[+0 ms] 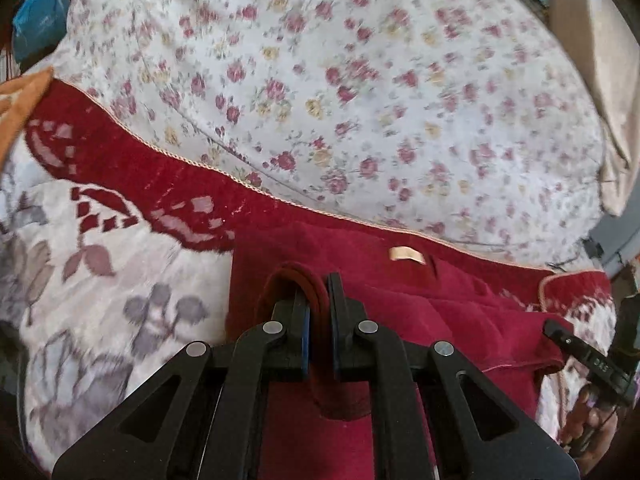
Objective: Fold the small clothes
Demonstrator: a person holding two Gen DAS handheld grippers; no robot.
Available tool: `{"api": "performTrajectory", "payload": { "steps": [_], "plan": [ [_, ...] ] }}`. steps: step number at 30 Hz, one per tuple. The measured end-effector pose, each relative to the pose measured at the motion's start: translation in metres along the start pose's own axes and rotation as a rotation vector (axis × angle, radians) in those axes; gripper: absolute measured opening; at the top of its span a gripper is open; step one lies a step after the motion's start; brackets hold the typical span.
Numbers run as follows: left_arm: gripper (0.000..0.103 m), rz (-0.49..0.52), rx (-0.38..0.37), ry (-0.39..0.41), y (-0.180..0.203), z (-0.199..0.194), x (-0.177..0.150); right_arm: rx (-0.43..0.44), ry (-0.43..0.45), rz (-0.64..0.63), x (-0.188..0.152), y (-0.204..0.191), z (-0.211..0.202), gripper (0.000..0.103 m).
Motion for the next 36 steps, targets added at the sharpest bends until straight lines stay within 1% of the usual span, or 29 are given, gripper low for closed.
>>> {"api": "performTrajectory", "payload": {
  "steps": [3, 4, 6, 8, 9, 10, 11, 12, 13, 14, 15, 16, 18, 20, 21, 22, 25, 27, 28, 30, 31, 32, 33, 34, 36],
  "plan": [
    [0.006, -0.014, 0.034, -0.044, -0.008, 0.035, -0.001, -0.012, -0.023, 0.025, 0.005, 0.014, 0.027, 0.015],
    [0.006, -0.027, 0.038, -0.064, -0.012, 0.046, -0.002, -0.008, -0.031, 0.060, 0.006, 0.023, 0.039, 0.015],
    [0.007, -0.048, 0.029, -0.087, -0.016, 0.058, -0.003, 0.013, -0.045, 0.131, 0.006, 0.038, 0.057, 0.015],
    [0.007, -0.094, -0.004, -0.110, -0.023, 0.065, -0.002, 0.039, -0.075, 0.201, 0.005, 0.054, 0.069, 0.016],
    [0.009, -0.109, -0.022, -0.117, -0.024, 0.066, 0.000, 0.055, -0.084, 0.238, 0.005, 0.060, 0.068, 0.017],
    [0.018, -0.119, -0.048, -0.121, -0.025, 0.064, 0.002, 0.078, -0.075, 0.259, 0.005, 0.062, 0.063, 0.020],
    [0.025, -0.117, -0.064, -0.119, -0.024, 0.061, 0.004, 0.094, -0.061, 0.263, 0.006, 0.063, 0.056, 0.030],
    [0.038, -0.114, -0.078, -0.120, -0.023, 0.058, 0.006, 0.077, -0.035, 0.243, 0.008, 0.062, 0.045, 0.041],
    [0.054, -0.106, -0.080, -0.118, -0.021, 0.053, 0.008, 0.040, -0.011, 0.220, 0.009, 0.061, 0.035, 0.056],
    [0.059, -0.091, -0.063, -0.100, -0.020, 0.045, 0.010, -0.001, 0.026, 0.188, 0.012, 0.060, 0.021, 0.058],
    [0.061, -0.079, -0.052, -0.078, -0.019, 0.037, 0.011, -0.002, 0.046, 0.164, 0.014, 0.058, 0.010, 0.058],
    [0.061, -0.070, -0.053, -0.061, -0.018, 0.030, 0.012, 0.020, 0.055, 0.147, 0.015, 0.055, 0.000, 0.058],
    [0.061, -0.059, -0.063, -0.055, -0.017, 0.021, 0.011, 0.077, 0.069, 0.118, 0.011, 0.045, -0.019, 0.058],
    [0.061, -0.057, -0.040, -0.066, -0.016, 0.019, 0.007, 0.105, 0.037, 0.069, 0.002, 0.032, -0.019, 0.058],
    [0.061, -0.057, -0.022, -0.082, -0.015, 0.022, 0.003, 0.105, 0.009, 0.041, -0.002, 0.025, -0.014, 0.058],
    [0.061, -0.054, -0.007, -0.096, -0.015, 0.026, 0.000, 0.093, -0.025, 0.004, -0.008, 0.016, -0.003, 0.058],
    [0.061, -0.033, 0.064, -0.131, -0.019, 0.042, -0.012, 0.054, -0.067, -0.037, -0.011, 0.008, 0.034, 0.057],
    [0.061, -0.033, 0.091, -0.150, -0.028, 0.049, -0.020, 0.009, -0.047, -0.035, -0.004, 0.015, 0.055, 0.058],
    [0.061, -0.039, 0.103, -0.167, -0.033, 0.053, -0.025, -0.044, -0.035, -0.038, 0.002, 0.025, 0.070, 0.058],
    [0.061, -0.062, 0.084, -0.178, -0.039, 0.056, -0.029, -0.207, -0.061, -0.038, 0.008, 0.048, 0.090, 0.057],
    [0.061, -0.064, 0.077, -0.175, -0.041, 0.055, -0.030, -0.300, -0.074, 0.003, 0.009, 0.068, 0.096, 0.058],
    [0.061, -0.056, 0.076, -0.175, -0.041, 0.055, -0.029, -0.306, -0.070, 0.064, 0.009, 0.080, 0.094, 0.055],
    [0.061, -0.048, 0.076, -0.173, -0.041, 0.054, -0.029, -0.265, -0.046, 0.155, 0.009, 0.092, 0.087, 0.055],
    [0.061, -0.040, 0.079, -0.170, -0.041, 0.053, -0.029, -0.253, -0.028, 0.188, 0.009, 0.096, 0.080, 0.055],
    [0.061, -0.035, 0.088, -0.171, -0.041, 0.049, -0.030, -0.280, -0.010, 0.161, 0.009, 0.093, 0.061, 0.055]
  ]
}}
Point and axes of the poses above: each gripper's, at about its wrist camera, not at the fingertips, and z roughly the way its jaws point, y to its right, x to its top, the point moved 2 cm from there along z, roughly the way its jaws point, and after that the axes turned 11 degrees about y, right-handed, at the moved point
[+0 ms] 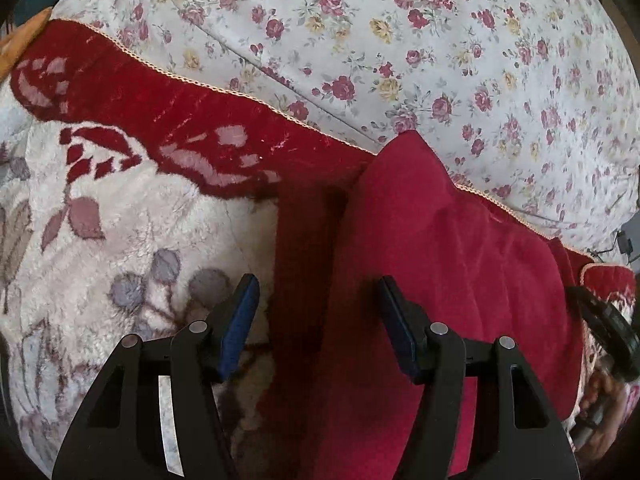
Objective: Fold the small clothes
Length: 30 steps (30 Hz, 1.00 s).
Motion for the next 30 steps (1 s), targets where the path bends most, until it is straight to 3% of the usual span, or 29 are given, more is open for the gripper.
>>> {"api": "performTrajectory", "payload": {
  "steps": [2, 5, 8, 11, 15, 18, 23, 27, 30],
  "plan": [
    [0.061, 0.008, 0.006, 0.005, 0.001, -0.011, -0.002, -0.010, 0.016, -0.049, -0.005, -0.005, -0.024, 0.055],
    [0.061, 0.020, 0.028, 0.026, 0.002, -0.031, -0.005, 0.087, 0.011, -0.101, -0.017, -0.021, -0.054, 0.055],
    [0.061, 0.021, 0.034, 0.033, 0.000, -0.050, -0.014, 0.119, -0.042, -0.207, -0.042, -0.038, -0.059, 0.055],
    [0.061, 0.016, 0.057, 0.022, -0.006, -0.065, -0.033, -0.005, -0.133, -0.269, -0.064, -0.031, -0.037, 0.055],
    [0.061, 0.016, 0.063, 0.017, -0.009, -0.074, -0.050, -0.044, -0.122, -0.211, -0.055, -0.036, -0.046, 0.055],
    [0.061, -0.016, 0.042, 0.002, -0.009, -0.068, -0.058, 0.049, -0.085, -0.240, -0.049, -0.074, -0.055, 0.057],
    [0.061, -0.026, 0.026, -0.005, -0.012, -0.057, -0.064, 0.161, -0.112, -0.324, -0.062, -0.148, -0.025, 0.059],
    [0.065, -0.026, 0.003, -0.006, -0.015, -0.052, -0.062, 0.139, -0.122, -0.365, -0.071, -0.190, 0.022, 0.063],
    [0.068, -0.038, -0.015, -0.010, -0.017, -0.049, -0.060, 0.100, -0.096, -0.432, -0.071, -0.213, 0.034, 0.062]
  ]
}}
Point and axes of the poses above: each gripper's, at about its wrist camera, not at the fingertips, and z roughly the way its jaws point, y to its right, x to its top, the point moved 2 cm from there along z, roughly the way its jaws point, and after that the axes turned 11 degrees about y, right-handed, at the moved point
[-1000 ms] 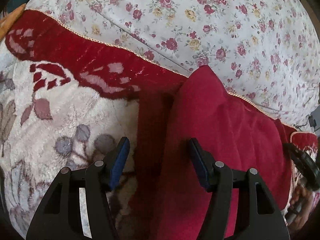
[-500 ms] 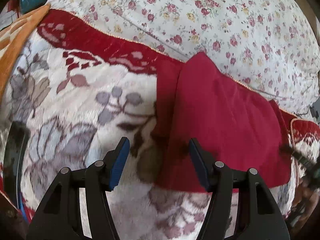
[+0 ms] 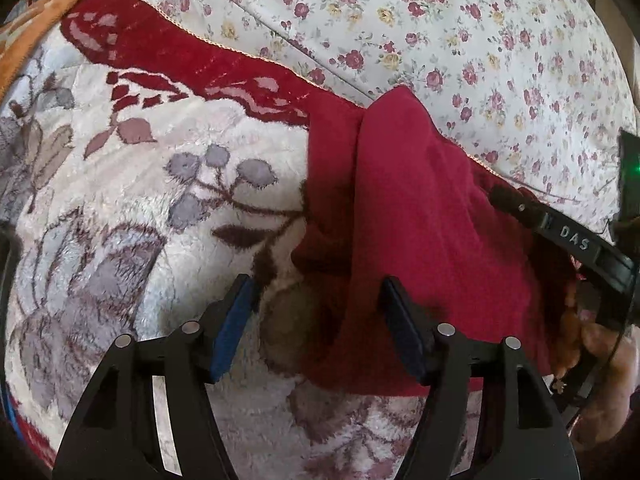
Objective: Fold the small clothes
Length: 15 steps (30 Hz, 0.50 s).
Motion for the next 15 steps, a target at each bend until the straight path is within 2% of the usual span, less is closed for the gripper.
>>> {"api": "performTrajectory", "payload": {
  "steps": [2, 4, 6, 8, 10, 13, 15],
  "plan": [
    [0.069, 0.002, -0.006, -0.011, 0.000, 0.002, 0.003, -0.047, 0.016, -0.023, 0.009, -0.006, -0.007, 0.062],
    [0.069, -0.002, -0.008, -0.020, 0.001, 0.003, 0.004, -0.059, 0.075, -0.057, 0.012, -0.004, -0.021, 0.063],
    [0.069, 0.000, -0.010, -0.025, 0.001, 0.002, 0.004, -0.069, 0.067, -0.073, 0.006, 0.012, -0.022, 0.063],
    [0.069, -0.008, -0.017, -0.028, -0.001, 0.001, 0.004, -0.131, 0.015, -0.043, -0.004, 0.042, -0.016, 0.063],
    [0.069, -0.016, -0.024, -0.029, -0.003, 0.000, 0.003, -0.234, -0.020, 0.039, -0.020, 0.090, -0.017, 0.063],
    [0.069, -0.019, -0.022, -0.025, -0.003, -0.001, 0.002, -0.331, 0.040, 0.148, -0.036, 0.143, -0.044, 0.060],
    [0.069, -0.012, -0.013, -0.023, -0.002, 0.000, 0.001, -0.407, 0.041, 0.230, -0.047, 0.172, -0.062, 0.063]
  ]
}}
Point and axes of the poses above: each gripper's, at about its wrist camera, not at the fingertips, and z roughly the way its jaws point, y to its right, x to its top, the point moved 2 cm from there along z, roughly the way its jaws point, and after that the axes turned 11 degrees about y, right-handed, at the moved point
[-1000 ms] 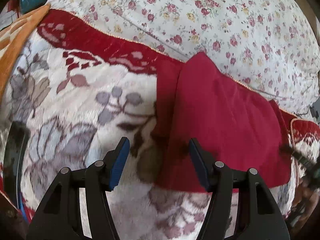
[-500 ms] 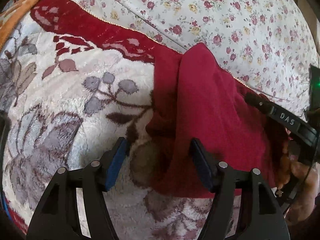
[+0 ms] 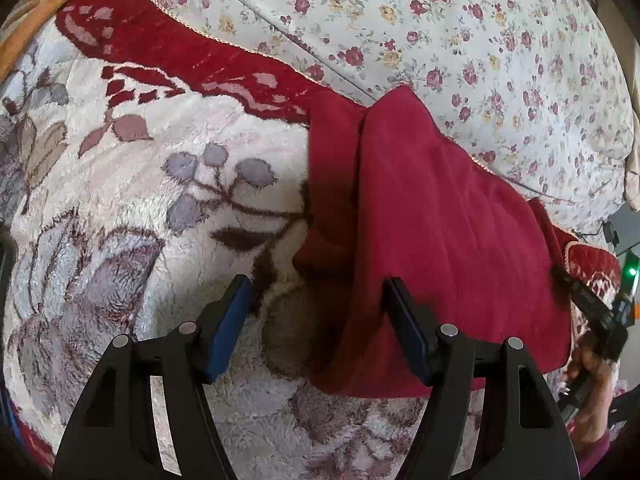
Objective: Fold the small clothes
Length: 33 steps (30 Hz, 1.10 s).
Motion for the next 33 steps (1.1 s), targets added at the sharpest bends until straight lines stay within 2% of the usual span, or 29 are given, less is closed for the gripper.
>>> {"api": "performTrajectory", "payload": {
  "steps": [3, 6, 11, 14, 16, 17, 19, 22, 26, 28, 31, 33],
  "plan": [
    [0.069, -0.006, 0.001, 0.000, 0.000, -0.001, -0.001, 0.028, -0.016, 0.057, 0.000, 0.019, -0.010, 0.065],
    [0.069, -0.011, 0.000, 0.002, -0.001, -0.001, -0.001, 0.077, 0.009, 0.054, 0.005, 0.010, -0.030, 0.065],
    [0.069, -0.005, 0.001, 0.009, -0.001, -0.001, -0.002, 0.212, 0.064, -0.081, 0.013, -0.054, -0.051, 0.065],
    [0.069, -0.005, 0.001, 0.010, -0.001, -0.002, -0.003, 0.261, 0.004, -0.078, 0.012, -0.082, -0.034, 0.065],
    [0.069, -0.001, 0.006, 0.008, -0.001, -0.001, -0.003, 0.338, -0.037, -0.086, 0.011, -0.108, -0.031, 0.065],
    [0.069, 0.001, 0.008, 0.008, -0.001, -0.001, -0.003, 0.402, -0.051, -0.133, 0.010, -0.132, -0.034, 0.065],
    [0.070, 0.003, 0.010, 0.010, 0.000, -0.001, -0.003, 0.457, -0.052, -0.238, 0.005, -0.176, -0.039, 0.065],
    [0.070, 0.006, 0.005, 0.012, 0.000, -0.001, -0.003, 0.479, -0.030, -0.365, 0.004, -0.232, -0.035, 0.065],
    [0.070, 0.007, 0.003, 0.008, 0.001, 0.000, -0.003, 0.445, -0.020, -0.476, 0.000, -0.285, -0.013, 0.063],
    [0.070, 0.007, 0.005, 0.004, 0.001, 0.001, -0.002, 0.439, -0.036, -0.491, -0.001, -0.303, 0.001, 0.055],
    [0.070, 0.005, 0.002, -0.002, 0.001, 0.002, -0.001, 0.453, -0.067, -0.474, 0.003, -0.316, 0.021, 0.054],
    [0.071, -0.003, -0.001, -0.002, 0.001, 0.003, 0.000, 0.474, -0.129, -0.448, 0.000, -0.324, 0.040, 0.054]
  ]
}}
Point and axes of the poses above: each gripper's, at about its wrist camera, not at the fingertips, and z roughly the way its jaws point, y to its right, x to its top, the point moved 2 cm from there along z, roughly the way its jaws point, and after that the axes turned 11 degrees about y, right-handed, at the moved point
